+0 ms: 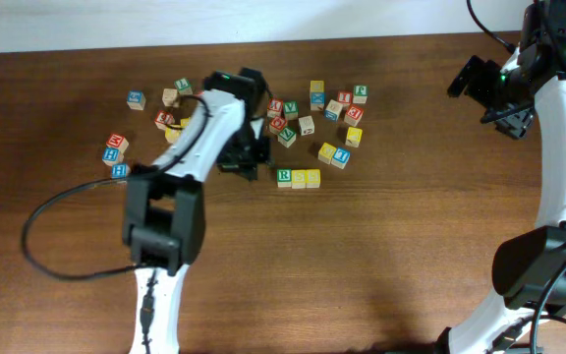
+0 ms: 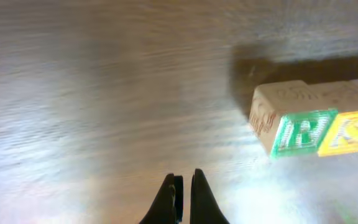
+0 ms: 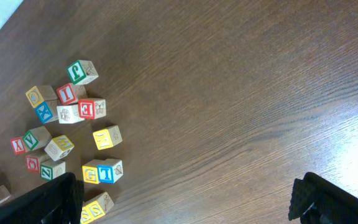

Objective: Spell out RSS

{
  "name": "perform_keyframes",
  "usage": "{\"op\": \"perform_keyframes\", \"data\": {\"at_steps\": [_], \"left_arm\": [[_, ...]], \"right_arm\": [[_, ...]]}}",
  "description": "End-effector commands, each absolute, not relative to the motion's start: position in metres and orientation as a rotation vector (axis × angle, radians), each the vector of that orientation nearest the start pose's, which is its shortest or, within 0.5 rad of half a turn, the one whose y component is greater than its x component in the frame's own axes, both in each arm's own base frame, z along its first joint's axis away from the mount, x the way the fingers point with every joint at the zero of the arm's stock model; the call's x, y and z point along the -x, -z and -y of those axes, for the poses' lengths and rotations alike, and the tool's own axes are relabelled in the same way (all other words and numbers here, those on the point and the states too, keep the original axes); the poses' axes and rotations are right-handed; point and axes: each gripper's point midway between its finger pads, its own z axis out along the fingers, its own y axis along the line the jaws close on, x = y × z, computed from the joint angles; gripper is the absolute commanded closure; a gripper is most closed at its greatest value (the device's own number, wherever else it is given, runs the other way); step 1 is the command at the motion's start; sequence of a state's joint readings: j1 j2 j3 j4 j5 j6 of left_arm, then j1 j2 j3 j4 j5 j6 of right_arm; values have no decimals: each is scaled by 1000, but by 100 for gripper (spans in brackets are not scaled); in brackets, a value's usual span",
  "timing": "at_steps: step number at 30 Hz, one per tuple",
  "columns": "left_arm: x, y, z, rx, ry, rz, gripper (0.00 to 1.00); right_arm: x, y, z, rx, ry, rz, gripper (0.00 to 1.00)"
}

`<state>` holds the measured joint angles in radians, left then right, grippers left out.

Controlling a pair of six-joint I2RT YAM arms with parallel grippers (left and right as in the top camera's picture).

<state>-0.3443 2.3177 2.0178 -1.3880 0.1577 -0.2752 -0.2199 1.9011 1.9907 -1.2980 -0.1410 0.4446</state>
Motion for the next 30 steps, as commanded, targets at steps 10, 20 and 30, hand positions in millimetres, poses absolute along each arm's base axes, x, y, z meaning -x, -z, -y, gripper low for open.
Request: {"op": "perform_keyframes", "data": {"at_steps": [10, 20, 30], "left_arm": [[-348, -164, 80, 90, 18, -3264, 100], [-350, -161, 78, 87, 2, -3243, 100], [-372, -156, 83, 109, 33, -3159, 0]], "right_arm": [[-426, -213, 70, -871, -249, -2656, 2], [-426, -213, 68, -869, -265, -2657, 2], [-414, -230, -26, -473, -823, -2754, 2]]}}
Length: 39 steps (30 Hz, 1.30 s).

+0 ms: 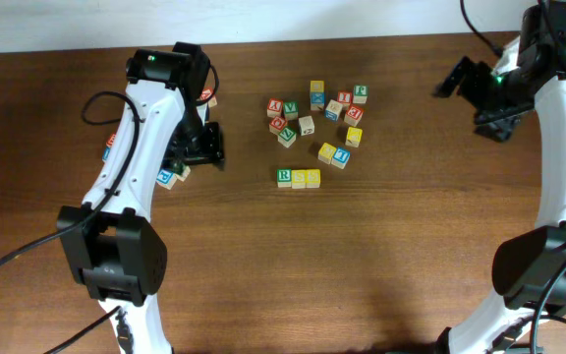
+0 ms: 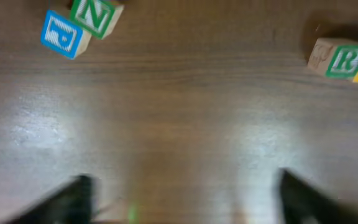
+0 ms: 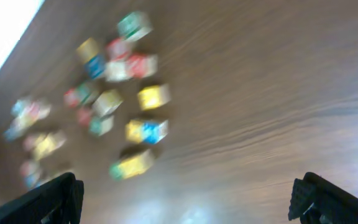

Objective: Spell out RSS

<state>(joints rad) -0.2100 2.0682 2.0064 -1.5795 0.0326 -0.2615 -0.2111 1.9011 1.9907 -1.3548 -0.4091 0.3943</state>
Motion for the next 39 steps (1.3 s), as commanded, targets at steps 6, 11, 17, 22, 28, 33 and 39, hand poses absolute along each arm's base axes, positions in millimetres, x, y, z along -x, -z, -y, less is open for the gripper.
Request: {"op": "perform_keyframes", "data": {"at_steps": [6, 11, 17, 22, 28, 33, 39], "left_arm": [[-392, -156, 77, 303, -4, -3060, 1], [-397, -156, 61, 420, -69, -3025, 1], [-399, -156, 32, 536, -78, -3012, 1], [-397, -156, 0, 657, -87, -3003, 1], [-397, -156, -9, 672, -127, -2992, 2], [-399, -157, -13, 680, -139, -2981, 0], [-388, -156, -28, 743, -155, -3006, 1]], "right_arm": [[-393, -208, -52, -297, -489, -2931, 2], [-392, -208, -80, -228, -498, -2936, 27], [-384, -177, -109, -50, -343, -3002, 46], [-383, -146, -151, 105, -364, -2982, 48], [-409, -151, -191, 216, -427, -2816, 71], [-428, -152, -224, 205, -486, -2719, 93], [-440, -124, -252, 190, -557, -2719, 96]]}}
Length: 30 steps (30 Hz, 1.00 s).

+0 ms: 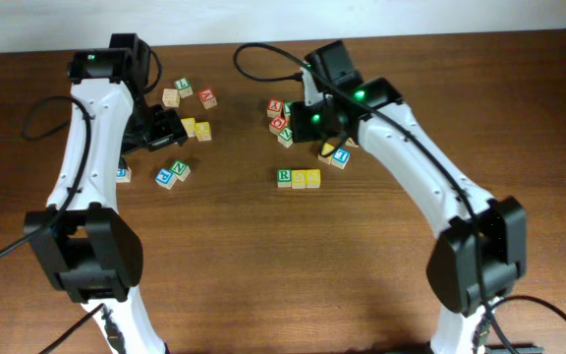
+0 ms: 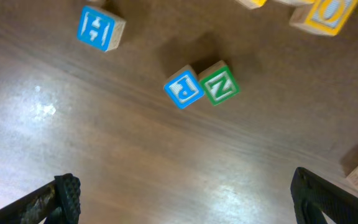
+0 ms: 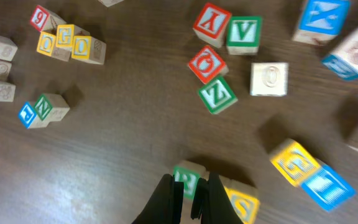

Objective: Spell out RSS

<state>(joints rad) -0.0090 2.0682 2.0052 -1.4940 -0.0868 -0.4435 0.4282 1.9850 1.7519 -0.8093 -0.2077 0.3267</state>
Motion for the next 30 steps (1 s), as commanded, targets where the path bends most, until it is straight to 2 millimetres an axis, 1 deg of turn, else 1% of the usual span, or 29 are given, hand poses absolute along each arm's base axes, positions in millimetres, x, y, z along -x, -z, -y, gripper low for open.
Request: {"op": "perform_keyframes", "data": {"at_steps": [1, 4, 5, 7, 9, 12, 16, 19, 21, 24, 26, 29, 30], "left_arm": [[-386, -156, -32, 762, -159, -3010, 1], [-381, -156, -43, 806, -164, -3015, 0], [-380, -156, -44, 811, -166, -3020, 0], [-377, -156, -43, 813, -170, -3029, 1], [-375, -156, -43, 814, -174, -3040, 1], [-374, -156, -43, 809, -175, -3044, 0], [-374, -156, -43, 809, -175, -3044, 1], [-373, -156, -43, 810, -176, -3047, 0], [-372, -156, -43, 811, -177, -3051, 1], [-371, -157, -43, 812, -180, -3058, 1], [-370, -156, -43, 812, -181, -3060, 1], [-369, -157, -43, 813, -183, -3065, 1], [-369, -157, -43, 813, -183, -3065, 1]], "right_arm": [[-441, -119, -255, 198, -564, -2722, 96], [-440, -108, -265, 221, -560, -2730, 96], [-439, -106, -267, 228, -561, -2731, 96], [-437, -98, -269, 235, -546, -2747, 96], [-435, -81, -272, 241, -535, -2781, 96], [-432, -68, -273, 244, -524, -2813, 96], [-427, -62, -275, 255, -516, -2833, 96], [-428, -60, -272, 251, -479, -2837, 96], [-427, -55, -272, 254, -466, -2846, 96], [-423, -40, -272, 258, -436, -2877, 96], [-422, -35, -270, 258, -418, -2889, 96], [-423, -33, -269, 257, -407, -2888, 96], [-425, -33, -266, 251, -379, -2885, 96]]}}
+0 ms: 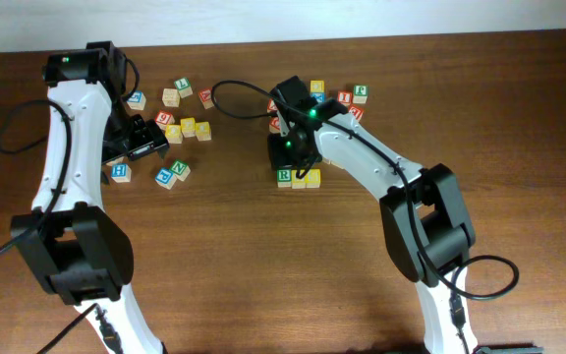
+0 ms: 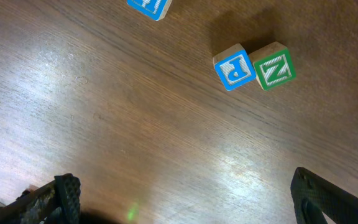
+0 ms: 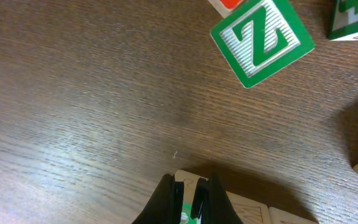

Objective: Spell out RSS

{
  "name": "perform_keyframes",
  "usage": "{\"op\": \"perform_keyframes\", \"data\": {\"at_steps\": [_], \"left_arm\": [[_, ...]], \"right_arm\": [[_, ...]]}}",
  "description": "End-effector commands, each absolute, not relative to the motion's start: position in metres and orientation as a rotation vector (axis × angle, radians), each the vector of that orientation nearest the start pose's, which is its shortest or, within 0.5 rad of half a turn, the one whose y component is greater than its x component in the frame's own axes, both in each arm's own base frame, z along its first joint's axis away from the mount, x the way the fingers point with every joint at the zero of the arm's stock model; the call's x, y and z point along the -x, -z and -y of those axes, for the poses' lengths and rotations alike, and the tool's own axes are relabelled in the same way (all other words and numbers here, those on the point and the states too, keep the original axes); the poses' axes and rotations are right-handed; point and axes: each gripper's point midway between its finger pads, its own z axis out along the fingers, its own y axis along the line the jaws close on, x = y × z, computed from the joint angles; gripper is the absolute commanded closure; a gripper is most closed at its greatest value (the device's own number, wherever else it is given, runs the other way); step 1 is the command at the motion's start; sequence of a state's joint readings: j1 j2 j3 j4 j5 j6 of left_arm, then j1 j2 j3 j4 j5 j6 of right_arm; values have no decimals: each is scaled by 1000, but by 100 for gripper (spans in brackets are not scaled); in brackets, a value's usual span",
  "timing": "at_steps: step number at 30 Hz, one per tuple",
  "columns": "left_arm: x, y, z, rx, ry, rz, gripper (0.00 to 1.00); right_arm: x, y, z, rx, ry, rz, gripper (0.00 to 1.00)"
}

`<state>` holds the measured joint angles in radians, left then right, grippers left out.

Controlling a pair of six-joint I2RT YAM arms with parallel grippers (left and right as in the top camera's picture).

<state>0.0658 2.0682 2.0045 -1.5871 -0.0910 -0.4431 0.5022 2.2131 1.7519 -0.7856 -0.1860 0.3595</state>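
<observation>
Three blocks stand in a row mid-table: a green R block (image 1: 284, 177), then two yellow S blocks (image 1: 300, 178) (image 1: 313, 177). My right gripper (image 1: 286, 160) (image 3: 189, 198) is shut, its fingertips low over the R block (image 3: 188, 180), whose pale edge and a bit of green show around them. Whether they touch it I cannot tell. My left gripper (image 1: 145, 138) (image 2: 185, 199) hangs wide open over bare wood at the left, its fingers (image 2: 67, 196) holding nothing.
A green Z block (image 3: 263, 40) lies just behind the right gripper, amid a loose cluster of letter blocks (image 1: 327, 103). A blue P block (image 2: 235, 67) and green N block (image 2: 274, 65) sit near the left gripper, with more blocks (image 1: 180, 128) behind.
My right gripper has come down from well above the row to just over the R block, still shut. The left arm has shifted a little further left and stays open.
The R, S, S row stood throughout. First my left gripper was shut beside the R block, with the right arm far off at the back right. The left then stood open further left. Later the right arm was over the blocks, shut, and is now low at the R.
</observation>
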Motion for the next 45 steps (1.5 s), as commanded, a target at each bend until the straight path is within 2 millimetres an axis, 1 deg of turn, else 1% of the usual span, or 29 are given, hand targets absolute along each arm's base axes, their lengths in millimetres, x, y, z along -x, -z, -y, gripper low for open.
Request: {"op": "perform_keyframes", "data": {"at_steps": [1, 14, 20, 29, 45], "left_arm": [[-369, -157, -43, 813, -183, -3065, 1], [-369, -156, -43, 813, -182, -3066, 1], [-369, -157, -43, 813, -182, -3066, 1], [-367, -157, -43, 814, -186, -3073, 1], [-366, -157, -43, 815, -187, -3076, 1]], "right_arm": [[-425, -32, -265, 250, -365, -2884, 96], [-425, -29, -267, 261, -361, -2883, 96], [-417, -28, -279, 307, -346, -2878, 96], [-421, -28, -271, 293, -281, -2868, 96], [-414, -25, -267, 295, -260, -2903, 96]]}}
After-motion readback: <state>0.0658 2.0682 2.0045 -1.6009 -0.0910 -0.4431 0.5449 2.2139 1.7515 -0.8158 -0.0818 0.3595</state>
